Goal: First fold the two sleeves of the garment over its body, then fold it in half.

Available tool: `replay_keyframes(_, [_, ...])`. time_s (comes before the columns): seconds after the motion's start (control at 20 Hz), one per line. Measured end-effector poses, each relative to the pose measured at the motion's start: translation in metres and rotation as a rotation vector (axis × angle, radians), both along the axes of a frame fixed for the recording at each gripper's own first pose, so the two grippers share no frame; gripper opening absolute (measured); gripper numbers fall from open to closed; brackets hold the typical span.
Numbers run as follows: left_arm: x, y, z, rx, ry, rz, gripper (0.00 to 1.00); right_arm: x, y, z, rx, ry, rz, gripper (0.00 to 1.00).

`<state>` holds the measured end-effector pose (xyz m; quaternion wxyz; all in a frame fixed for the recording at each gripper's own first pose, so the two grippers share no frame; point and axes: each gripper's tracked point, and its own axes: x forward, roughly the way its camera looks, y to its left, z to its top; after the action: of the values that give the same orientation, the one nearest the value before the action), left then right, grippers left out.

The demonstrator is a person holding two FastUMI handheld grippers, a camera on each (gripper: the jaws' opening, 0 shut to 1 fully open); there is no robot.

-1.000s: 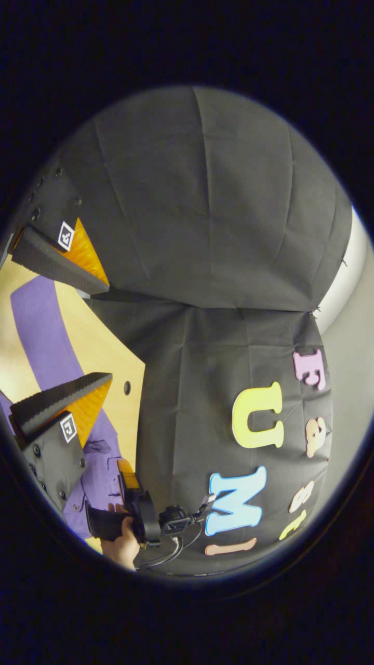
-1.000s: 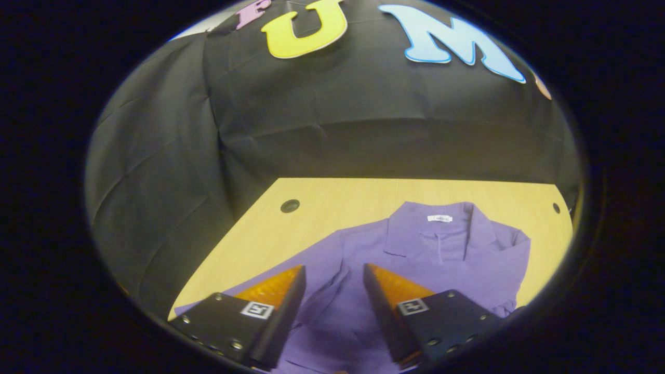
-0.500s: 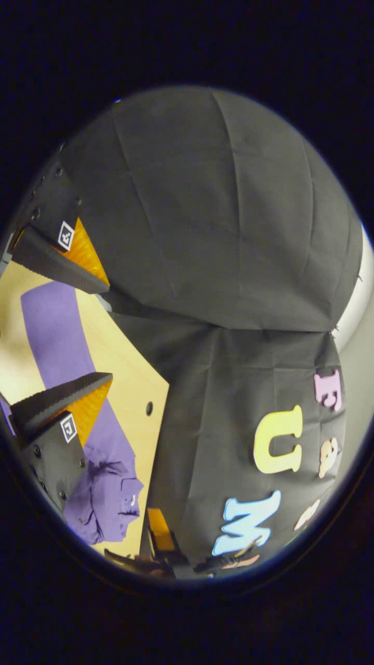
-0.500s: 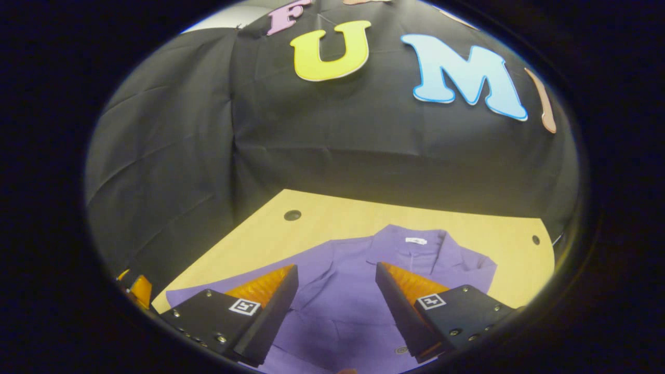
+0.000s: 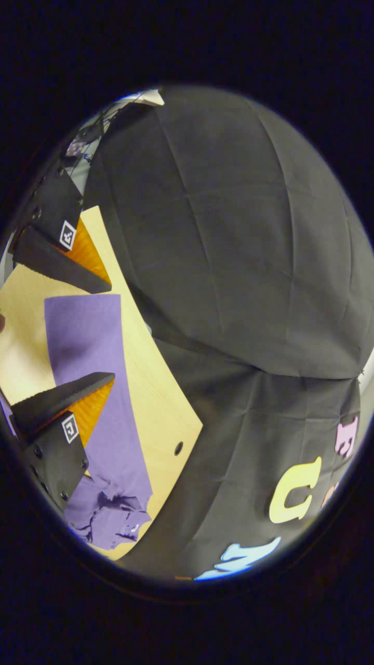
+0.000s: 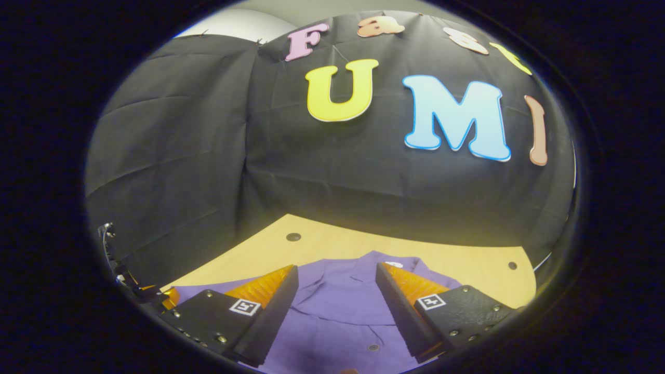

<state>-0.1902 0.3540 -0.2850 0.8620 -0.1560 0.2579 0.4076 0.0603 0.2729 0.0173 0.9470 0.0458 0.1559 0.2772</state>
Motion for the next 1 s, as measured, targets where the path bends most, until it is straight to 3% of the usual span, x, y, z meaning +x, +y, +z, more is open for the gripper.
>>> replay_keyframes(0.35, [-0.005, 0.003, -0.049, -0.111, 0.075, 0.077, 0.97, -0.013, -0.032, -0.004, -0.039, -0.017, -0.002, 0.93])
replay_keyframes(0.75, [0.008, -0.006, -0.059, -0.092, 0.131, 0.048, 0.99, -0.018, -0.051, -0.016, -0.029, 0.034, -0.029, 0.94])
replay_keyframes(1.0, [0.022, -0.013, -0.064, -0.052, 0.180, 0.017, 0.94, -0.021, -0.060, -0.023, -0.023, 0.069, -0.051, 0.93])
